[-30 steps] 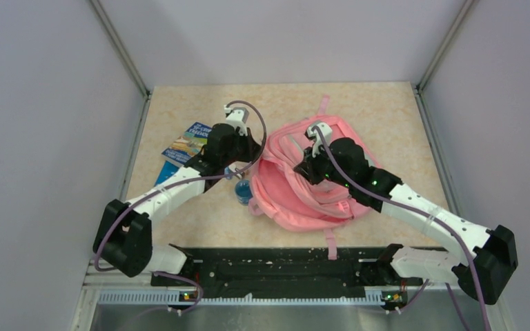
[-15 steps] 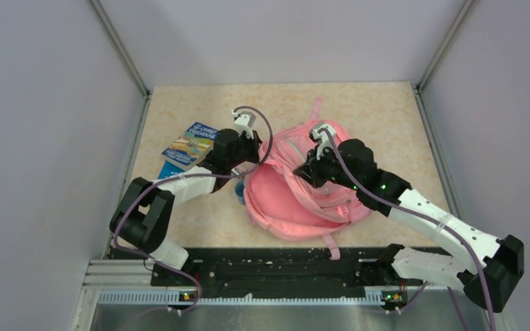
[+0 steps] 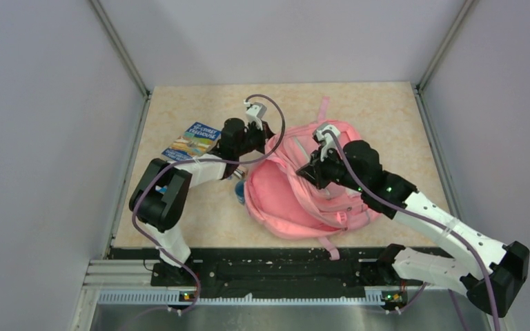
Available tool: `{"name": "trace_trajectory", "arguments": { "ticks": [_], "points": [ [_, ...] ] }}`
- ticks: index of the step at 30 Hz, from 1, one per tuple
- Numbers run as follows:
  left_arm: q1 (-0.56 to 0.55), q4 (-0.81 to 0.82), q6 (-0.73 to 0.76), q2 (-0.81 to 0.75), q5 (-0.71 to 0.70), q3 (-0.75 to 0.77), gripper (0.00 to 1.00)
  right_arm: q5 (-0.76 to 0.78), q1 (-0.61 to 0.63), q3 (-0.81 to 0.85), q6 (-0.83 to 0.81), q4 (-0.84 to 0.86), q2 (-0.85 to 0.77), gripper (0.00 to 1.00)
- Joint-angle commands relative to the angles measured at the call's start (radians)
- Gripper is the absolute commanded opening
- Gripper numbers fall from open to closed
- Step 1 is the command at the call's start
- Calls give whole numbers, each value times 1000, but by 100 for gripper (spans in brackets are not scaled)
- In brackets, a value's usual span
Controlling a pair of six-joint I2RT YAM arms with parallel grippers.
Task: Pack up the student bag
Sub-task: Unzip the student bag at the center of the board.
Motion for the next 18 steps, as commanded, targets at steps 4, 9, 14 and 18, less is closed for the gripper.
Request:
{"name": "trace_trajectory", "arguments": {
  "ticks": [4, 9, 14, 18],
  "points": [
    [-6, 154, -4, 8, 26, 1, 0, -99, 8, 20, -6, 147, -77, 0],
    [-9, 262, -61, 67, 33, -1, 0, -119, 8, -21, 41, 211, -104, 0],
    [-18, 322, -86, 129, 20, 12, 0, -109, 9, -35, 55, 222, -112, 0],
    [-33, 307, -65, 150, 8, 29, 0, -84, 9, -38, 53, 227, -113, 0]
  ]
}}
